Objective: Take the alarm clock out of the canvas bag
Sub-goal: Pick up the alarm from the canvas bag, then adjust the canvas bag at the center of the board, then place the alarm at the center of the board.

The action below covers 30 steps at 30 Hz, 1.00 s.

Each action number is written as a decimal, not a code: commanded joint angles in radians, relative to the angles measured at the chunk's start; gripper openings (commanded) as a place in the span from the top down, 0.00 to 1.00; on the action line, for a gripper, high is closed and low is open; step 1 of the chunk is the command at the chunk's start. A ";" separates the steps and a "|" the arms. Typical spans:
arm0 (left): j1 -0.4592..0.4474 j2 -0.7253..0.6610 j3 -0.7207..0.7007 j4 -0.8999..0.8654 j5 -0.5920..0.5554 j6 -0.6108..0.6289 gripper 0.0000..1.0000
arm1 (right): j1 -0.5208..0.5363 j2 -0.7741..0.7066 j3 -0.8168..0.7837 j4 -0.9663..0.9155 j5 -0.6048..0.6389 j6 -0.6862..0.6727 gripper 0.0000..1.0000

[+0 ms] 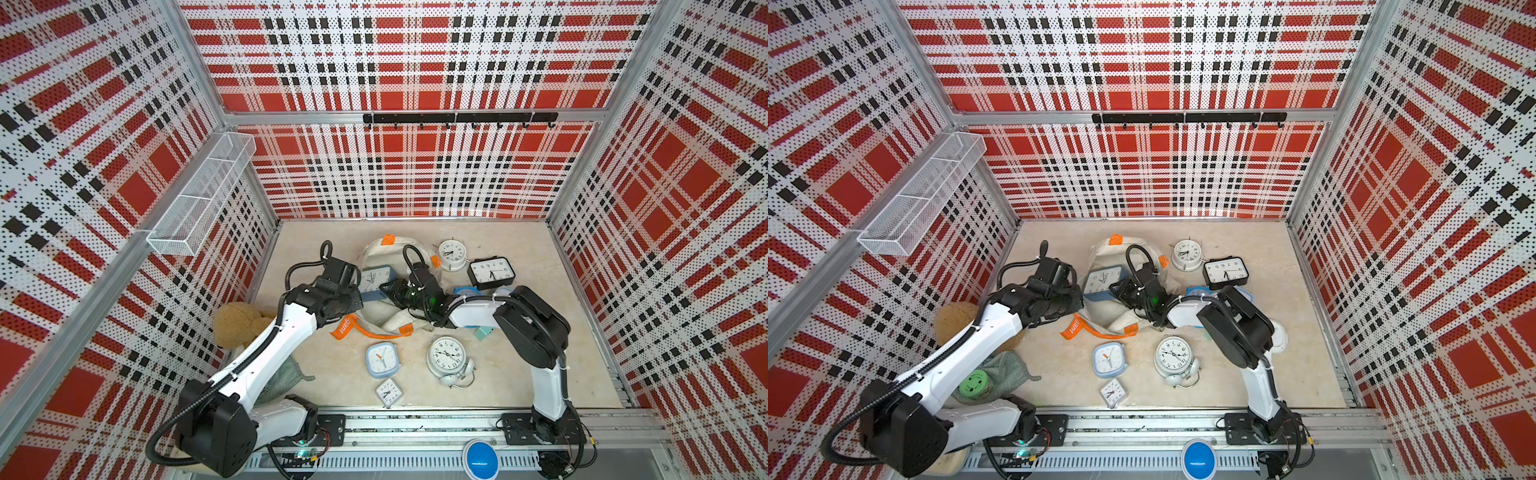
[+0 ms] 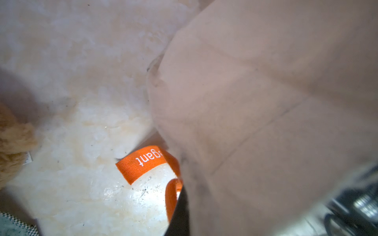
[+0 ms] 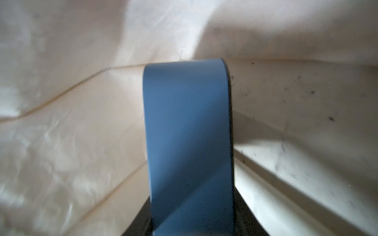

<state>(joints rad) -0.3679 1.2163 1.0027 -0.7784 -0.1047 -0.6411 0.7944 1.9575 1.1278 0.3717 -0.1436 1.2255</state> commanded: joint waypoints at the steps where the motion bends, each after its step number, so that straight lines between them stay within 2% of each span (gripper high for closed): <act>1: 0.052 -0.027 0.050 0.010 -0.031 0.028 1.00 | -0.005 -0.122 0.078 -0.189 0.015 -0.174 0.72; 7: 0.119 -0.014 0.121 0.014 -0.046 0.049 1.00 | -0.006 -0.239 0.210 -0.420 -0.024 -0.372 0.74; 11: 0.168 -0.006 0.162 0.018 -0.051 0.050 1.00 | -0.006 -0.257 0.363 -0.593 -0.098 -0.496 0.75; 15: 0.237 0.010 0.215 0.018 -0.038 0.059 1.00 | -0.010 -0.286 0.471 -0.708 -0.106 -0.572 0.75; 21: 0.358 0.043 0.239 0.008 0.008 0.073 1.00 | -0.064 -0.350 0.539 -0.768 -0.144 -0.592 0.76; 27: 0.434 0.076 0.221 0.008 0.060 0.087 1.00 | -0.182 -0.452 0.486 -0.783 -0.169 -0.557 0.76; 28: 0.434 0.085 0.223 0.005 0.063 0.090 0.97 | -0.202 -0.469 0.474 -0.800 -0.169 -0.562 0.76; 30: 0.435 0.092 0.224 0.004 0.068 0.091 0.86 | -0.237 -0.497 0.448 -0.838 -0.170 -0.576 0.76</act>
<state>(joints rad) 0.0612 1.3010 1.2194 -0.7937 -0.0540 -0.5690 0.5869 1.5223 1.5944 -0.4828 -0.2955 0.6720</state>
